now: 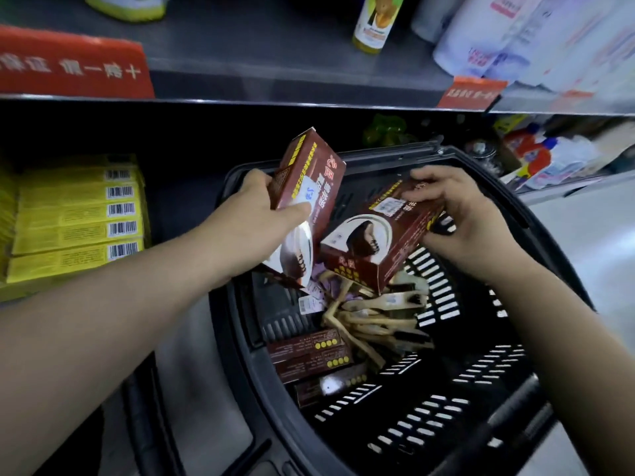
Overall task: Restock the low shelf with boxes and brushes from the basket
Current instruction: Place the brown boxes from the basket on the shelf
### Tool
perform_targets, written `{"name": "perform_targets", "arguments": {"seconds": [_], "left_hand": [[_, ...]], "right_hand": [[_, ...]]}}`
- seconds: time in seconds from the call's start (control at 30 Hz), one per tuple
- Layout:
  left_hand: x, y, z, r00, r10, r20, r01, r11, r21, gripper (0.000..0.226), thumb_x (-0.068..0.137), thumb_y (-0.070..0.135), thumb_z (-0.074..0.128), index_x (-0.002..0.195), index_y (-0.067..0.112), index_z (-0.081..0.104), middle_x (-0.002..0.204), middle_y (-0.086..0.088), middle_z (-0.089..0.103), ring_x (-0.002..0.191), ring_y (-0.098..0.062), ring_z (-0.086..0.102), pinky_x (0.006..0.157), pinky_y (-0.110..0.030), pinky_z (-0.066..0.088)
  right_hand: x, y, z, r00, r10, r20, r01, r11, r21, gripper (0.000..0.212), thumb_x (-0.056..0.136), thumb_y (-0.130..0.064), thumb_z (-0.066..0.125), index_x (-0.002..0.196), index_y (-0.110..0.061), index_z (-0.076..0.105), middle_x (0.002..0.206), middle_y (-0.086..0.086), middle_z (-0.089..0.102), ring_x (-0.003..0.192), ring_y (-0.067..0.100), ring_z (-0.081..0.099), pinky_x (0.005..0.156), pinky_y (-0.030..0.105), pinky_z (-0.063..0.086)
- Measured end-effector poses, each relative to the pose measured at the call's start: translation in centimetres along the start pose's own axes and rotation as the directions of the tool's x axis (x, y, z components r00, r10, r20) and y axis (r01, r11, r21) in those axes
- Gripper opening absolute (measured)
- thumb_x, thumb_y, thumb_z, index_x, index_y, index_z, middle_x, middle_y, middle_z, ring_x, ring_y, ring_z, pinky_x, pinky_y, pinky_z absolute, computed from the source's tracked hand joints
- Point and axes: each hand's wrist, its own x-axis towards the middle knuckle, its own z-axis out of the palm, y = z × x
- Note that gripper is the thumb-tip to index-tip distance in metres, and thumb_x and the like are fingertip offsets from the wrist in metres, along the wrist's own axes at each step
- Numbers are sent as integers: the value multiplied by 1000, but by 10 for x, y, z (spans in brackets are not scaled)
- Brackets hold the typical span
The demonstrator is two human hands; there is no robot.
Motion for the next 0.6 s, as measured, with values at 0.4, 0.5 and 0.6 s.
{"name": "perform_targets", "arguments": {"seconds": [0.4, 0.5, 0.6], "left_hand": [[-18, 5, -1, 867, -13, 499, 178, 942, -285, 59, 61, 71, 64, 98, 25, 72, 98, -1, 74, 91, -20, 71, 88, -36, 55], [-18, 4, -2, 867, -31, 498, 185, 947, -262, 52, 55, 58, 78, 93, 22, 72, 86, 1, 76, 79, -17, 73, 68, -28, 60], [-16, 3, -5, 925, -51, 376, 142, 966, -217, 66, 49, 55, 73, 105, 26, 53, 73, 10, 74, 66, -7, 71, 50, -19, 50]], "right_hand": [[-2, -36, 44, 942, -261, -210, 268, 963, 8, 50, 73, -3, 76, 114, -19, 53, 128, 1, 40, 125, 17, 42, 96, 28, 46], [2, -32, 53, 940, -263, -216, 258, 965, -52, 65, 73, 0, 77, 126, -22, 46, 131, 2, 38, 128, 13, 40, 100, 25, 43], [3, -14, 72, 985, 81, -155, -69, 994, 85, 82, 78, -4, 70, 142, -25, 22, 133, -8, 40, 124, 6, 46, 101, 26, 44]]}}
